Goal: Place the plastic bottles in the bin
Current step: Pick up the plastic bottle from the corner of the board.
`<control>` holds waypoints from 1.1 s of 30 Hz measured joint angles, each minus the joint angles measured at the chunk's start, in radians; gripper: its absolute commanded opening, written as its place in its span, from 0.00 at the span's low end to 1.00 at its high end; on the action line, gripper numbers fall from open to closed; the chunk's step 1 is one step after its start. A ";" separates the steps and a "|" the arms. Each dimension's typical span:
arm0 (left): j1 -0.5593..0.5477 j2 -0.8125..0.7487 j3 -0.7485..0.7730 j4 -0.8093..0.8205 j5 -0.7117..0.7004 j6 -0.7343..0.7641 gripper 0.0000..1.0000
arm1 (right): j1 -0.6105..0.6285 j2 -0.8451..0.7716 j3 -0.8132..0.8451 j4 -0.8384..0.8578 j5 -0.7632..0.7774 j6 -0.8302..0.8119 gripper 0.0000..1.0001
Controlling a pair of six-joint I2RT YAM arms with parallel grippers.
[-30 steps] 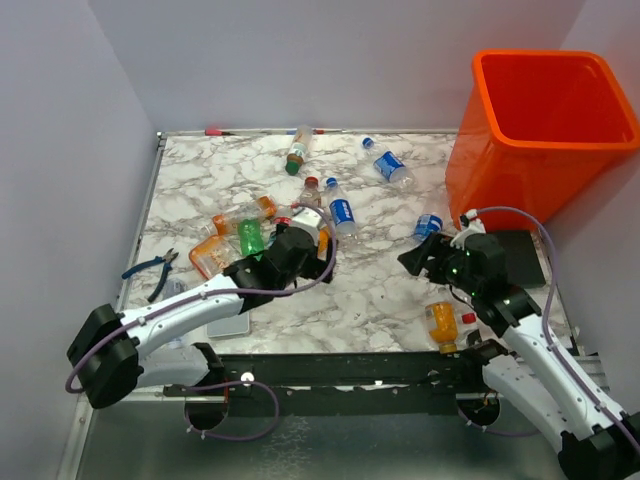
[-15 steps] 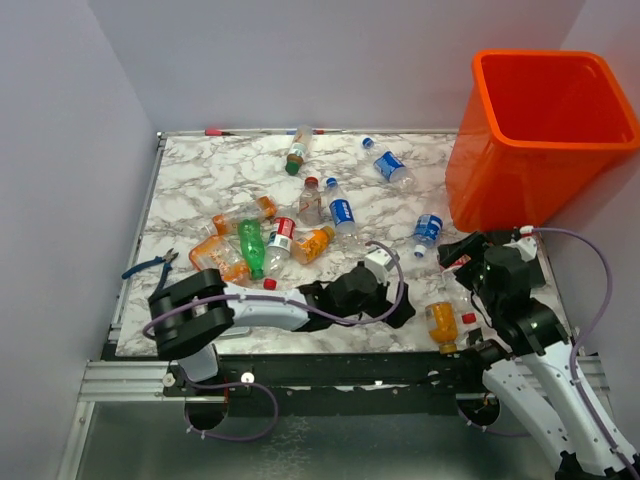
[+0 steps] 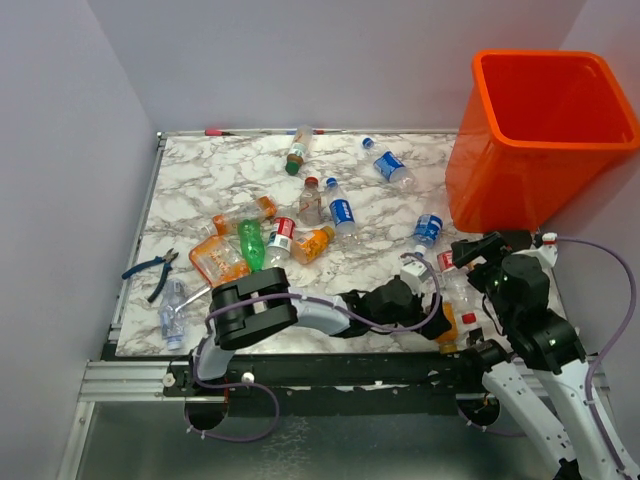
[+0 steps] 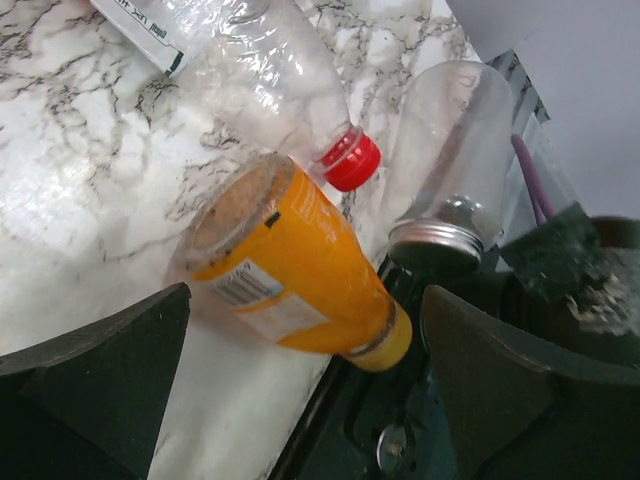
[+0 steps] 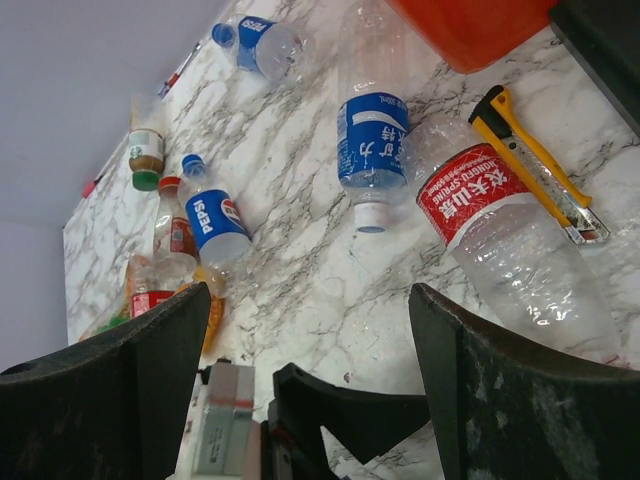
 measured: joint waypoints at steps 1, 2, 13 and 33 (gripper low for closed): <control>0.000 0.018 0.014 -0.003 0.000 -0.002 0.99 | 0.000 -0.004 0.000 -0.003 0.002 0.000 0.84; 0.000 0.036 0.029 -0.004 0.000 -0.005 0.99 | 0.000 -0.008 0.001 -0.006 0.002 -0.001 0.84; -0.026 0.149 0.173 -0.097 -0.030 -0.001 0.81 | 0.000 -0.027 0.012 -0.047 0.003 -0.020 0.84; -0.023 -0.254 -0.230 -0.094 -0.225 0.033 0.37 | 0.000 0.000 0.040 0.069 -0.239 -0.187 0.83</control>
